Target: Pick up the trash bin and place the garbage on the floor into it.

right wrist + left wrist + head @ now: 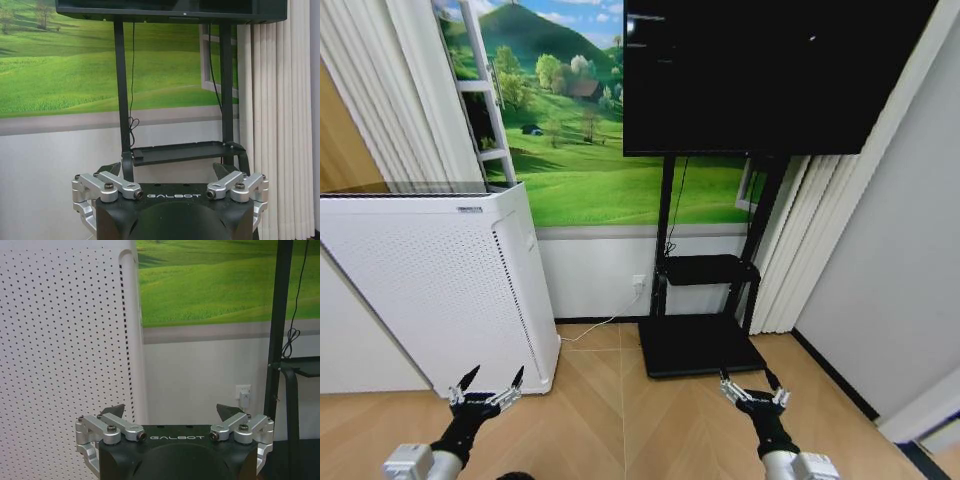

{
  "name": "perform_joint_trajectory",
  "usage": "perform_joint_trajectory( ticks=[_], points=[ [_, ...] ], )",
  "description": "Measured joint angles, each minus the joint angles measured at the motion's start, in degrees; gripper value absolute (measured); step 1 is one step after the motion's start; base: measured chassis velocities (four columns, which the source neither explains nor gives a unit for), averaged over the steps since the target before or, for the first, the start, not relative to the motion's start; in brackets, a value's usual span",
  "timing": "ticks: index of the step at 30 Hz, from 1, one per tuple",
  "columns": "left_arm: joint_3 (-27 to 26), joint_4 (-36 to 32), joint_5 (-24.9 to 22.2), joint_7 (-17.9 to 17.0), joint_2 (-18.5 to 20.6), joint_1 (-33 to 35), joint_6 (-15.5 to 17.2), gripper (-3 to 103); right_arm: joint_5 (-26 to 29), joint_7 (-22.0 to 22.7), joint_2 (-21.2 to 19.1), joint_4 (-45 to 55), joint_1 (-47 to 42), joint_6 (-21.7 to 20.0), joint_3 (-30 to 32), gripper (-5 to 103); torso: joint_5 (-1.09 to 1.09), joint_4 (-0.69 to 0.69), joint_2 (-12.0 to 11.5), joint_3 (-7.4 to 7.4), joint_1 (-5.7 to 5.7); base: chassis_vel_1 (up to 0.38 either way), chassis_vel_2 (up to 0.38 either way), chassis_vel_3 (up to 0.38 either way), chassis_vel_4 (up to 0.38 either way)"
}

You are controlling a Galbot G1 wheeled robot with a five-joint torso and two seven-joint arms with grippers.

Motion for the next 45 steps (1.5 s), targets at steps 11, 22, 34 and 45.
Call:
perform_joint_trajectory(
  ticks=[11, 22, 34, 45],
  points=[
    [0.0, 0.0, 0.0, 0.0, 0.0, 0.0, 0.0, 100, 0.0, 0.0, 0.0, 0.0, 0.0, 0.0, 0.0, 100, 0.01, -0.01, 2.1, 1.16, 0.92, 0.0, 0.0, 0.0, 0.0],
    [0.0, 0.0, 0.0, 0.0, 0.0, 0.0, 0.0, 100, 0.0, 0.0, 0.0, 0.0, 0.0, 0.0, 0.0, 100, 0.0, 0.0, 1.9, 1.06, 0.9, 0.01, -0.006, -0.009, 0.012],
    [0.0, 0.0, 0.0, 0.0, 0.0, 0.0, 0.0, 100, 0.0, 0.0, 0.0, 0.0, 0.0, 0.0, 0.0, 100, 0.02, -0.01, 1.7, 0.9, 0.76, 0.167, -0.171, -0.172, 0.17],
    [0.0, 0.0, 0.0, 0.0, 0.0, 0.0, 0.0, 100, 0.0, 0.0, 0.0, 0.0, 0.0, 0.0, 0.0, 100, -0.01, 0.01, 1.6, 0.83, 0.71, 0.296, -0.301, -0.292, 0.298]
  ],
)
